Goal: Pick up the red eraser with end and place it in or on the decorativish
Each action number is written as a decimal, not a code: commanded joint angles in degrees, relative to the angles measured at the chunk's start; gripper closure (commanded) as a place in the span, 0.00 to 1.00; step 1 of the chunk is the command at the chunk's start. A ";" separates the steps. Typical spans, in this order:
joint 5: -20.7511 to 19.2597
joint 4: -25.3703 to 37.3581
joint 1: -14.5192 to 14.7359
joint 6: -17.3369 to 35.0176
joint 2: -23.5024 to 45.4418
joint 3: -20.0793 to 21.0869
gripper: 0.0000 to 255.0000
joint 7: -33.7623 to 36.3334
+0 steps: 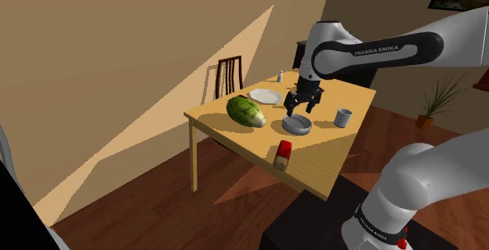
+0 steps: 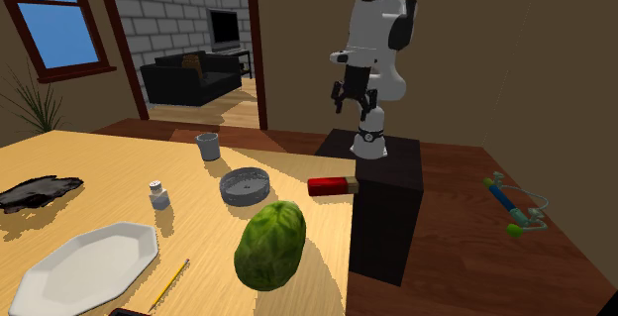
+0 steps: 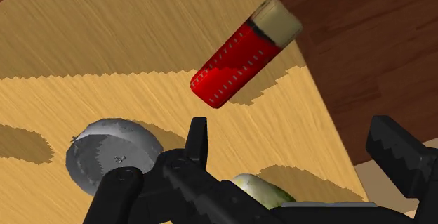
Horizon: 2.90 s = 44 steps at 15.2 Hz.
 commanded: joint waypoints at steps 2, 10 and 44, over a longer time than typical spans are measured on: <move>0.42 -2.83 -1.58 6.37 4.21 0.24 0.00 4.41; 1.64 -6.62 -5.02 22.75 18.65 1.15 0.00 16.19; 1.76 -6.74 -6.92 38.55 35.52 1.04 1.00 24.65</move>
